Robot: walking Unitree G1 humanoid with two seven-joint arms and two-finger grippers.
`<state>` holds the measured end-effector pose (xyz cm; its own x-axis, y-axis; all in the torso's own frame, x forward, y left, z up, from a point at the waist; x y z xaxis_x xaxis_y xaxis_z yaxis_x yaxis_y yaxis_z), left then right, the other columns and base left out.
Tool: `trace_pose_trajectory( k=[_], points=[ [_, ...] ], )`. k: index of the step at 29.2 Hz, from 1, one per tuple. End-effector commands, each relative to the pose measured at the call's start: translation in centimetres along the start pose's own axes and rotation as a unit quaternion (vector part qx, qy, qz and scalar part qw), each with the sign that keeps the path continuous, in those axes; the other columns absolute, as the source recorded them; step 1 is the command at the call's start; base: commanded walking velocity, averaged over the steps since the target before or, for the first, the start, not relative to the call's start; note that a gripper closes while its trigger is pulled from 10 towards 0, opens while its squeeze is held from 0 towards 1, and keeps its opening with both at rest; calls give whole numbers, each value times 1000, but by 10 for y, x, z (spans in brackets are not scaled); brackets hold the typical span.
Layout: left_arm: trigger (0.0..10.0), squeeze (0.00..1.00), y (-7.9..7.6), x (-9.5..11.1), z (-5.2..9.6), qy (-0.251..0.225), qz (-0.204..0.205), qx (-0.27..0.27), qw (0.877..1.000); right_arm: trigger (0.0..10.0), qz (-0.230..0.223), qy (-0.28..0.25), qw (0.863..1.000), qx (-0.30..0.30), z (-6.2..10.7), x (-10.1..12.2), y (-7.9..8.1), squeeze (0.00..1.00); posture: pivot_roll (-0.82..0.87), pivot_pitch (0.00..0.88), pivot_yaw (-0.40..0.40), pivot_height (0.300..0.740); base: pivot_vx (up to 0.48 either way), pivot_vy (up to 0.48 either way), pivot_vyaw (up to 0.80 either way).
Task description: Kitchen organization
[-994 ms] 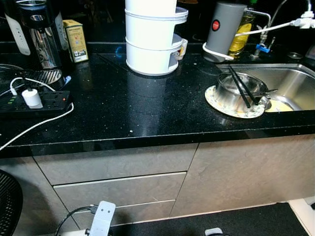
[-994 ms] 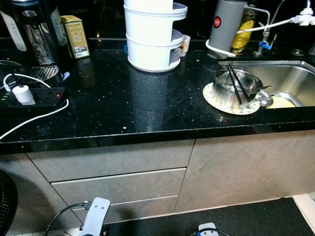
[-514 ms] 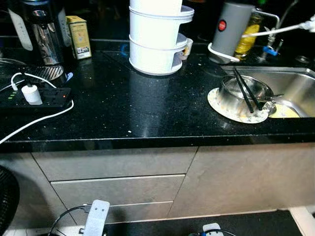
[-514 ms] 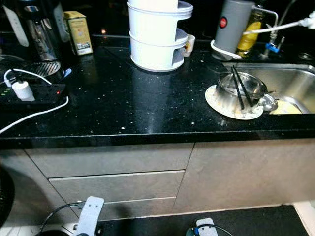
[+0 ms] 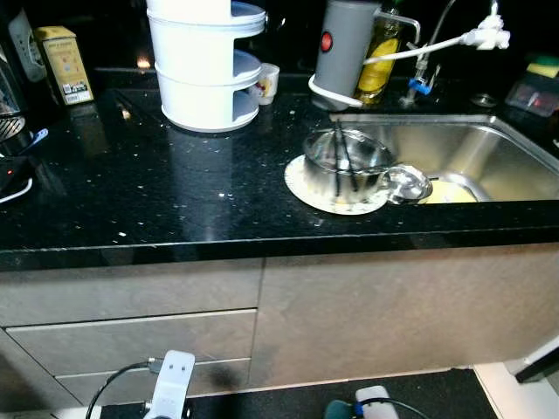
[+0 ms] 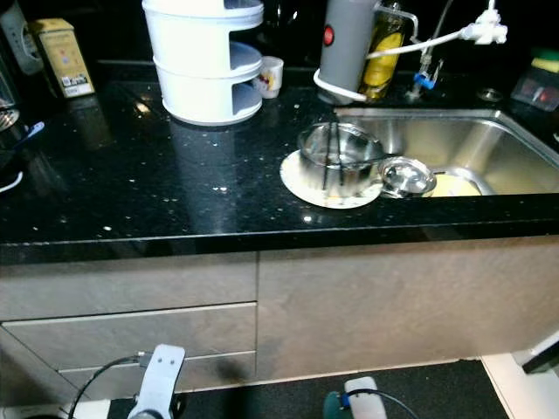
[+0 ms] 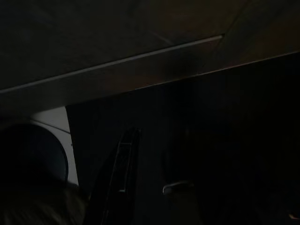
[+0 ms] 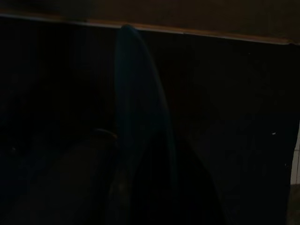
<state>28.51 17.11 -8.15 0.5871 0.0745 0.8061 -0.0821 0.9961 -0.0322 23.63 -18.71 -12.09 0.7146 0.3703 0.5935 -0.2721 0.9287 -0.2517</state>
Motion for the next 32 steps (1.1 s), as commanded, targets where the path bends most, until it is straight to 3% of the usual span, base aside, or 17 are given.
trace_pose_trajectory(
  k=[1,32],
  points=[
    [10000,0,-1,-17,4,25,10,0,1000,10000,-5,17,1000,23,2,-12,14,0,-37,156,-53,740,0,-480,0],
    [10000,0,-3,-17,4,25,13,-3,1000,10000,1,13,1000,25,2,-11,14,0,-42,149,-56,740,0,-480,0]
  ],
)
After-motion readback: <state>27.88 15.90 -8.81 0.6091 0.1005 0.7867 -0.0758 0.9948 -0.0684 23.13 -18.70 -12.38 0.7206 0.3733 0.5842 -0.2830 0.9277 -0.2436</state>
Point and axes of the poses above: a point about 5 cm out from each wrist's last joint towards the gripper, its own z axis pointing back from the gripper into the wrist, its own x axis along the axis of the wrist's last joint, y = z × x, the point moved 6 cm from there along -z, pointing out of the wrist towards the gripper, and after that the axes turned 12 degrees about z, right-handed, at the moved point
